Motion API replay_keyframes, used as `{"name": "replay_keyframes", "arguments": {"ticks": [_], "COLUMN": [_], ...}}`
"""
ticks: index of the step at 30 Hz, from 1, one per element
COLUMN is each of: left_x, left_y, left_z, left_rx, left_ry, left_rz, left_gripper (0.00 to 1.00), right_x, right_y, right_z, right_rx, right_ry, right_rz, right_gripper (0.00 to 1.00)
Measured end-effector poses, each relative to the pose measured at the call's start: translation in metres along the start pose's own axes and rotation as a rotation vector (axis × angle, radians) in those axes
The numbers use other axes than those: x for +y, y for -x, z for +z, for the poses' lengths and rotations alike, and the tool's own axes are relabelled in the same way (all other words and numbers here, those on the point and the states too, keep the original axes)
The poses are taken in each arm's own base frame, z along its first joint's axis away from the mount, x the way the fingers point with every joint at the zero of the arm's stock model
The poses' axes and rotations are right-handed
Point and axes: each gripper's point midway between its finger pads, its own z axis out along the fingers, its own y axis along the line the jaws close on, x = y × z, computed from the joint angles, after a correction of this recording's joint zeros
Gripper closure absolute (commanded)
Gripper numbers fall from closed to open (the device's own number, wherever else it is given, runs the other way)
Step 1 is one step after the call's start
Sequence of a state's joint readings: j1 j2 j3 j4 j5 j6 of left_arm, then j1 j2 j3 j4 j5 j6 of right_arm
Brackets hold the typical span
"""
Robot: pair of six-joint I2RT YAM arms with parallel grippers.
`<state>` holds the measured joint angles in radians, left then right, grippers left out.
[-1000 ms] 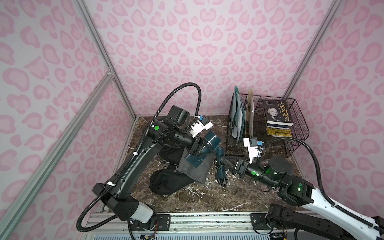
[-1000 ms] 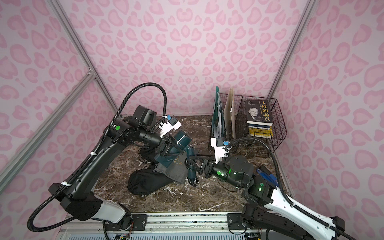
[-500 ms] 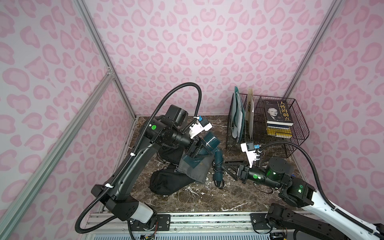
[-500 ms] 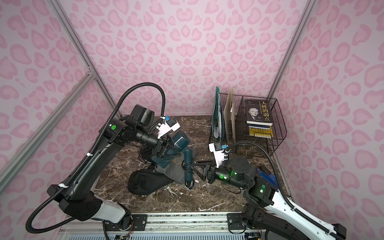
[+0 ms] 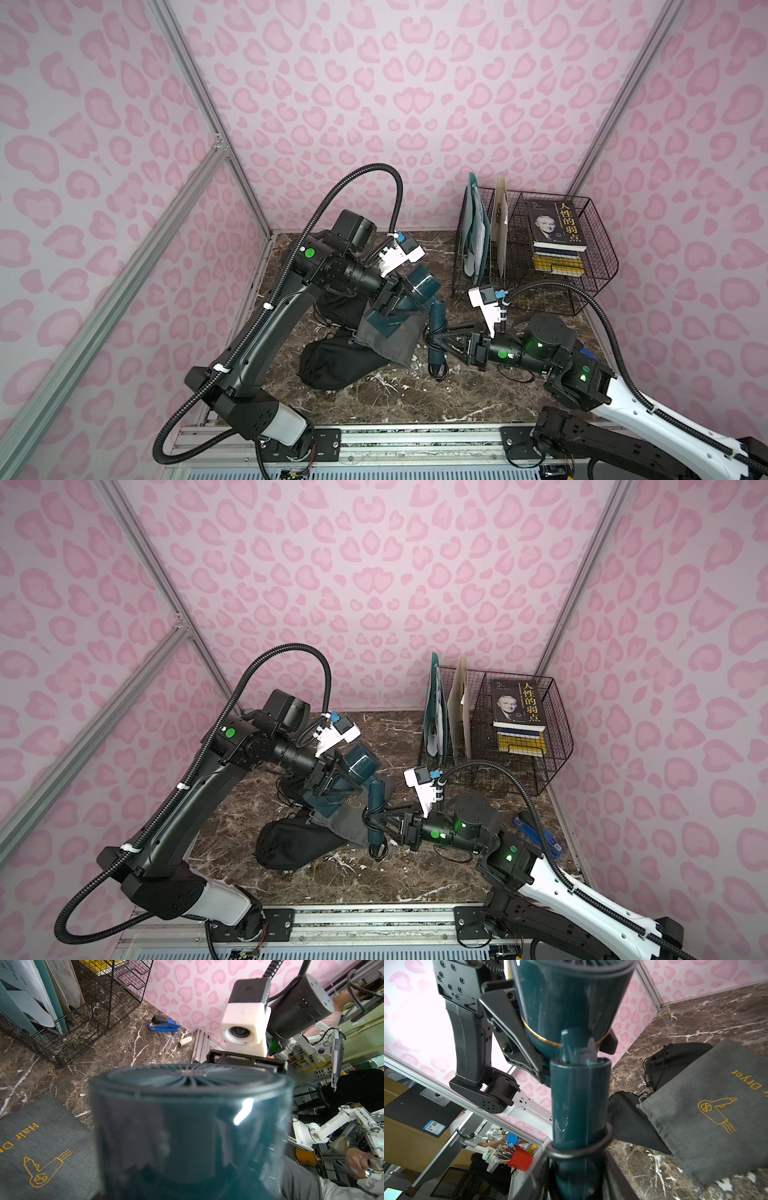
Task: Pack away hair dryers
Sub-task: Fold the hair dryer.
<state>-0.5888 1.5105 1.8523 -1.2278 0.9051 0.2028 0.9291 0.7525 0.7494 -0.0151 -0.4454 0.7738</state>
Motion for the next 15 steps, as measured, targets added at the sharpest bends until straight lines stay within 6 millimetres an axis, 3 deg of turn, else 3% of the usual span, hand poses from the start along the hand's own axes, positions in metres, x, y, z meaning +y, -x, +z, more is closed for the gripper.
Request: {"name": "replay_keyframes", "arguments": {"ticks": [2, 7, 11, 15], "left_x": [0.001, 0.006, 0.01, 0.014], "left_y": [-0.001, -0.007, -0.01, -0.012], "left_z": [0.0, 0.003, 0.012, 0.017], "left_rx": [-0.002, -0.001, -0.004, -0.008], "left_ry": [-0.002, -0.007, -0.039, -0.06], "left_rz": [-0.009, -0.052, -0.099, -0.146], "left_gripper": [0.98, 0.98, 0.98, 0.98], "right_x": [0.0, -0.001, 0.007, 0.024], "right_y": [-0.001, -0.006, -0.01, 0.003], "right_z": [0.002, 0.008, 0.016, 0.02], "right_rx": [0.0, 0.018, 0.043, -0.01], "right_ry": [0.011, 0.031, 0.074, 0.121], "right_rz": [-0.001, 0.016, 0.006, -0.026], "right_gripper": [0.81, 1.0, 1.0, 1.0]}}
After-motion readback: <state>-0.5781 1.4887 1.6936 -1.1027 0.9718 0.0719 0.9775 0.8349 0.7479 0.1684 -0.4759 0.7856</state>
